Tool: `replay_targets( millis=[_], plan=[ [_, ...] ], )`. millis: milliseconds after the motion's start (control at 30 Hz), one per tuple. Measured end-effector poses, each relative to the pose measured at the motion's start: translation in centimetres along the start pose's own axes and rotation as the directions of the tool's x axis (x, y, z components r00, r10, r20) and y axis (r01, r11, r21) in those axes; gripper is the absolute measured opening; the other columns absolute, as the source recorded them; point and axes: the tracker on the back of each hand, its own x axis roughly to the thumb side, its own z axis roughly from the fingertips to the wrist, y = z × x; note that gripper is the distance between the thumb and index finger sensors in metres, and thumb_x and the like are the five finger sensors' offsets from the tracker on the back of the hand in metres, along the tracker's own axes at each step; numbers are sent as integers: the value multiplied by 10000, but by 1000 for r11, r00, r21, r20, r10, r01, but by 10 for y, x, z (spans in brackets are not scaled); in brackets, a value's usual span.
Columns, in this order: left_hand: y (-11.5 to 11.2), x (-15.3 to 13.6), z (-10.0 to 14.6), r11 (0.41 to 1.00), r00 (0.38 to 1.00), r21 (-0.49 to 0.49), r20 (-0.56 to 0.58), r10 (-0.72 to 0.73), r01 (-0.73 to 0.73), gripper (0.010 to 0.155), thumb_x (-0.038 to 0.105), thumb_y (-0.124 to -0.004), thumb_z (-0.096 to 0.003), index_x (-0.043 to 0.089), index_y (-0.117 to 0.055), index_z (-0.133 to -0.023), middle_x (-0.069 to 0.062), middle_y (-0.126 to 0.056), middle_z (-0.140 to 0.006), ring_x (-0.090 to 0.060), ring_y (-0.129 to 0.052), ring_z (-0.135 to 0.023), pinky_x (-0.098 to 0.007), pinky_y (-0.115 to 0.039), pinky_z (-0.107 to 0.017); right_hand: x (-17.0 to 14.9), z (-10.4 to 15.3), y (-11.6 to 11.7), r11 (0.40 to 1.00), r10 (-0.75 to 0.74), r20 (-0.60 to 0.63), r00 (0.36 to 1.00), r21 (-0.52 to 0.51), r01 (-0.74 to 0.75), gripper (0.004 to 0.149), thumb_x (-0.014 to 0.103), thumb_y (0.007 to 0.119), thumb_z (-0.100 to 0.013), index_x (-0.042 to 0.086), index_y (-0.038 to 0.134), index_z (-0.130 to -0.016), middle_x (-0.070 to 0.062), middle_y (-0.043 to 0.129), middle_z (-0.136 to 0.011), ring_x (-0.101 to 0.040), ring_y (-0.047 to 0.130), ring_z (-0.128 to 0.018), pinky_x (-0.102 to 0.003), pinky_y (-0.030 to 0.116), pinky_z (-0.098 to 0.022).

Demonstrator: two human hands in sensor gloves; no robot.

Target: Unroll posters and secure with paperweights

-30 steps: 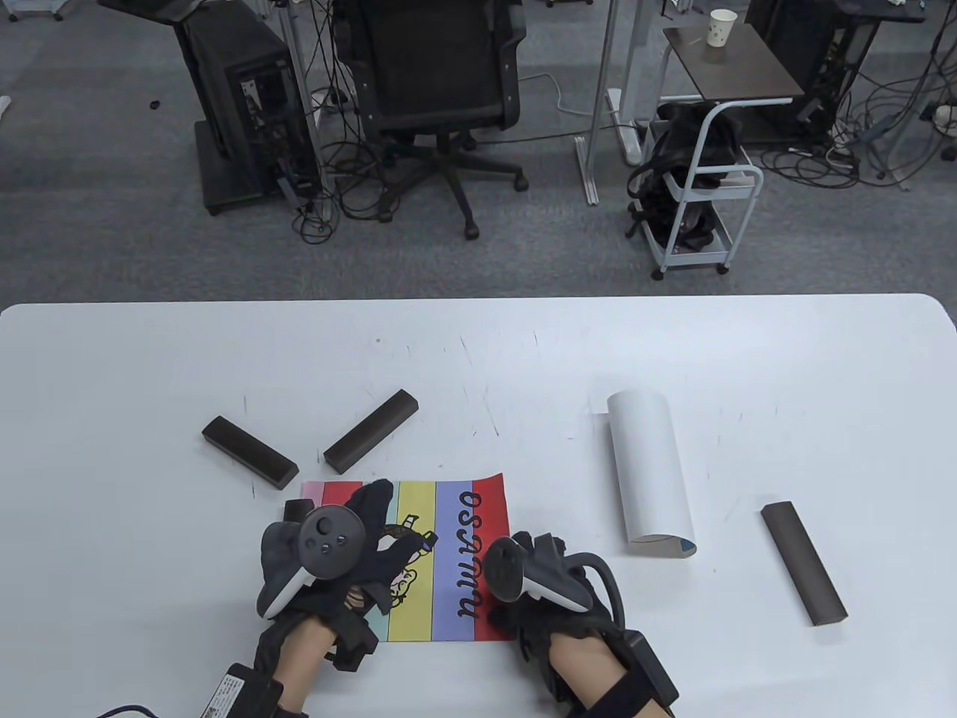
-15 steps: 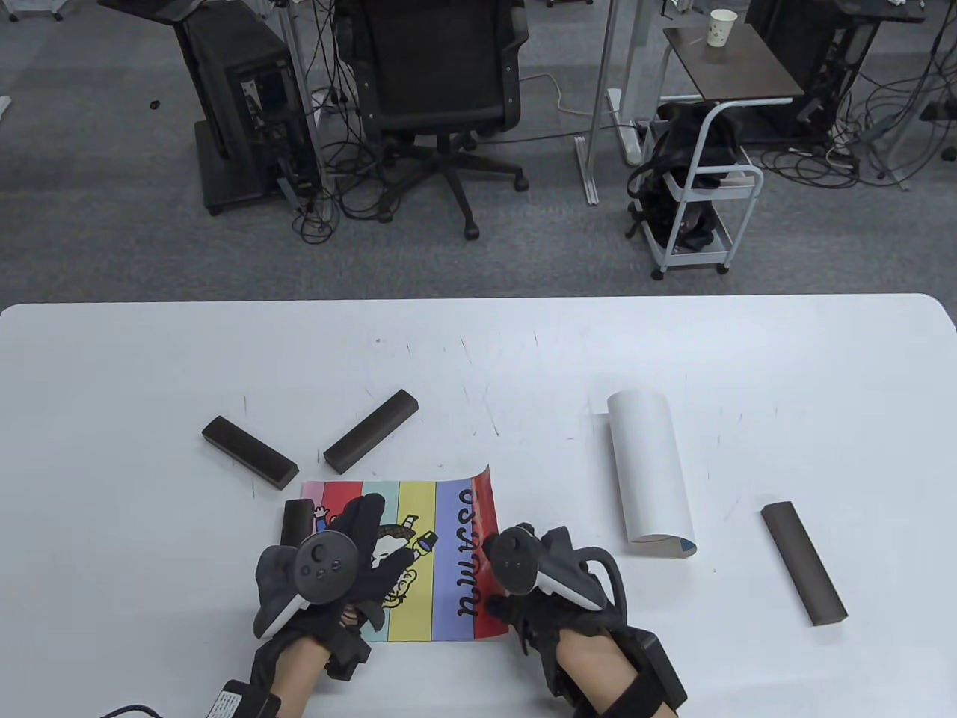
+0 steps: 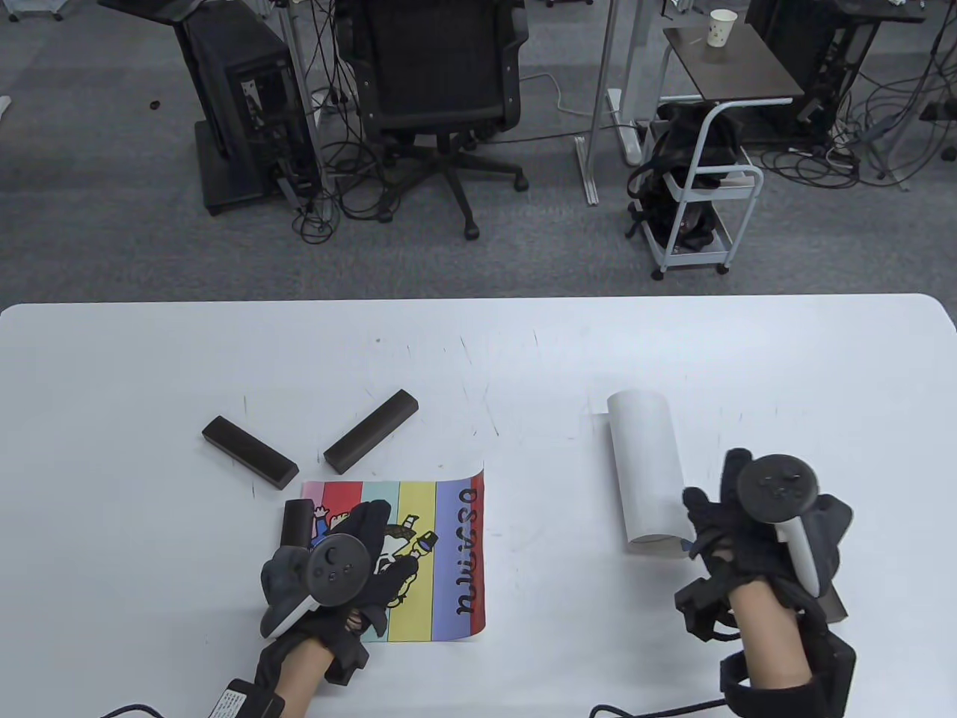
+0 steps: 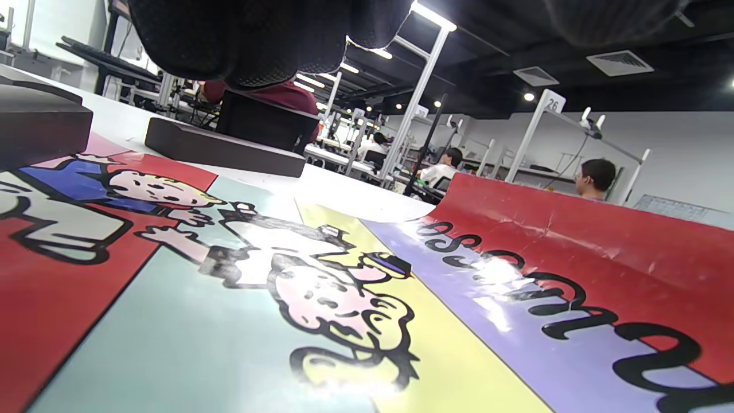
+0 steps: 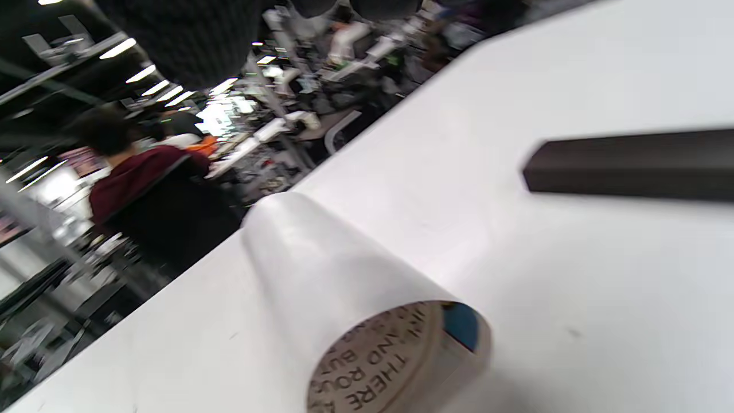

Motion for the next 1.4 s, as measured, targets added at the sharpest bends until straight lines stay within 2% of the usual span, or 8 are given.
replay_targets(
  millis=[100,200,300,467,600,867,1133,1400],
  plan=[
    [-2,-1,0,1000,1000,-11,-3,0,0,813,617,-686,-409,158,-513,-1057,-173,-587,-1070,-419,-711,-966,-523,-710,-642,-42,-20,2,998,-69,-201,977,-9,68,786,426,771,-445,173,294,-1016,-168,238,-1114,-500,198,-986,-616,285,-730],
    [-2,-1,0,1000,1000,-18,-3,0,0,813,619,-685,-408,160,-514,-1056,-171,-587,-1070,-417,-712,-966,-522,-710,-642,-78,-33,11,1000,-30,-375,927,-9,29,810,427,771,-446,197,240,-1012,-144,166,-1116,-486,103,-992,-620,228,-738],
    [-3,0,-1,999,1000,-32,7,0,0,811,616,-687,-408,158,-517,-1055,-173,-590,-1069,-418,-715,-963,-521,-712,-641,-111,-40,23,999,52,-542,839,26,-45,845,442,772,-441,224,175,-998,-115,66,-1111,-502,35,-983,-630,216,-738],
    [-3,1,-1,999,1000,-41,8,-3,3,811,616,-686,-409,157,-516,-1056,-173,-590,-1068,-419,-715,-963,-522,-711,-640,-130,-45,33,989,145,-635,759,85,-117,854,433,770,-442,239,140,-984,-83,138,-1112,-511,137,-989,-601,289,-736],
    [-3,1,-1,999,1000,-50,4,-8,8,810,616,-686,-408,159,-517,-1055,-173,-593,-1067,-415,-717,-963,-521,-713,-640,-125,-47,34,968,220,-644,732,51,-247,744,346,766,-433,232,305,-1006,-83,299,-1086,-439,297,-984,-544,380,-725],
    [-5,1,-2,999,1000,-44,9,-4,5,811,616,-685,-409,159,-512,-1057,-172,-585,-1071,-419,-710,-966,-521,-712,-641,-116,-44,33,939,270,-640,719,8,-345,718,365,852,-366,150,489,-948,-167,548,-952,-417,601,-798,-489,579,-595],
    [-3,5,-5,999,999,-24,30,-39,40,812,617,-683,-408,162,-510,-1058,-169,-583,-1072,-416,-708,-968,-521,-709,-645,-86,-32,21,939,230,-524,820,-101,-328,716,367,867,-337,130,542,-929,-163,610,-922,-408,653,-760,-472,631,-556],
    [25,32,-2,988,987,94,92,-133,124,812,615,-687,-410,171,-497,-1063,-161,-562,-1085,-418,-679,-986,-528,-691,-660,4,-5,-1,927,264,-203,943,-217,-306,718,374,873,-330,139,553,-929,-159,617,-921,-402,650,-759,-469,627,-554]
  ],
)
